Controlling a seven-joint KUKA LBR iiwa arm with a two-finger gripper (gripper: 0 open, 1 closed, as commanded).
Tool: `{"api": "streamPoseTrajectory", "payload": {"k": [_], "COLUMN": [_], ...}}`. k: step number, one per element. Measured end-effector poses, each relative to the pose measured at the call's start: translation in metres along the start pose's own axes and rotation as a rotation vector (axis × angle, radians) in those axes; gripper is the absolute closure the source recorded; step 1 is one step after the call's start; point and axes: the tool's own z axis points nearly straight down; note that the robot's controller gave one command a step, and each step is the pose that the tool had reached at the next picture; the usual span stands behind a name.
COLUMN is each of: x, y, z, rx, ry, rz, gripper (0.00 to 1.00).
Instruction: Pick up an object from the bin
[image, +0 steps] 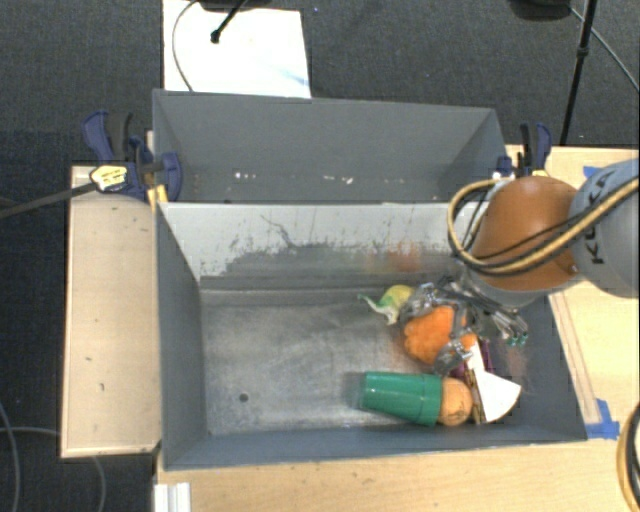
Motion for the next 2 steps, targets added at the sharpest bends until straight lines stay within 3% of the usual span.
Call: {"api": "streamPoseTrajectory", "payload": {"k": [1,2], "x": [0.006,0.005], "y": [-0.025,-0.015], "z": [0.007,0.010], "rx": [0.001,0.001], "ry": [-0.004,0.003], "rz": [0.283,0.368], "gripper": [1.00,0.00]}}
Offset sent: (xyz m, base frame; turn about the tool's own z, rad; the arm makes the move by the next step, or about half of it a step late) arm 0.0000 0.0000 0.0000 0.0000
